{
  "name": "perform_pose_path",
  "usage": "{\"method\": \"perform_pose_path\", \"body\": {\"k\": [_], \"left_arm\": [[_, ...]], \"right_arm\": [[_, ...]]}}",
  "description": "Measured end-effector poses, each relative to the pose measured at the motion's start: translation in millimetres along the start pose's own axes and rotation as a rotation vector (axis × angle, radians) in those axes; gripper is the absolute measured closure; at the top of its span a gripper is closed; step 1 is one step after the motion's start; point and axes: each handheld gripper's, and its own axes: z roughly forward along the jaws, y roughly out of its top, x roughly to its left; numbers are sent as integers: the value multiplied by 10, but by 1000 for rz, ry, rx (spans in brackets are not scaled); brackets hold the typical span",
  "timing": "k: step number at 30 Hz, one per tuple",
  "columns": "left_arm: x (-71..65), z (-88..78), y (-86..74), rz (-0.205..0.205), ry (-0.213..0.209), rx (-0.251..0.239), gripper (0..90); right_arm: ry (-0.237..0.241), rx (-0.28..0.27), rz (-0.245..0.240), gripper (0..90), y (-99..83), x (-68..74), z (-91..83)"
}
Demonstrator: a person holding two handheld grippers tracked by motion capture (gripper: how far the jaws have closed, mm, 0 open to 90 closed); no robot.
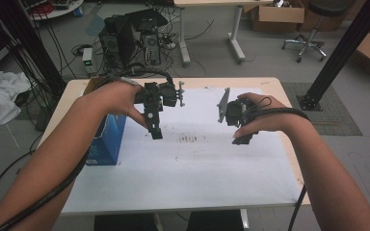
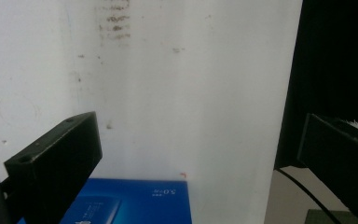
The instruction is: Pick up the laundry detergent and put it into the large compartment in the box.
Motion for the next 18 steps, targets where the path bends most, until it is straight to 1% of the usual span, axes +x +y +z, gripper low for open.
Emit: {"method": "perform_pose_path", "body": {"k": [8, 18], "left_arm": [[10, 26, -15, 6, -10, -6, 1], [7, 28, -28, 10, -8, -10, 1]], "right_arm": [[5, 6, -1, 162, 41, -15, 15], [0, 9, 5, 162, 43, 4, -1]]}}
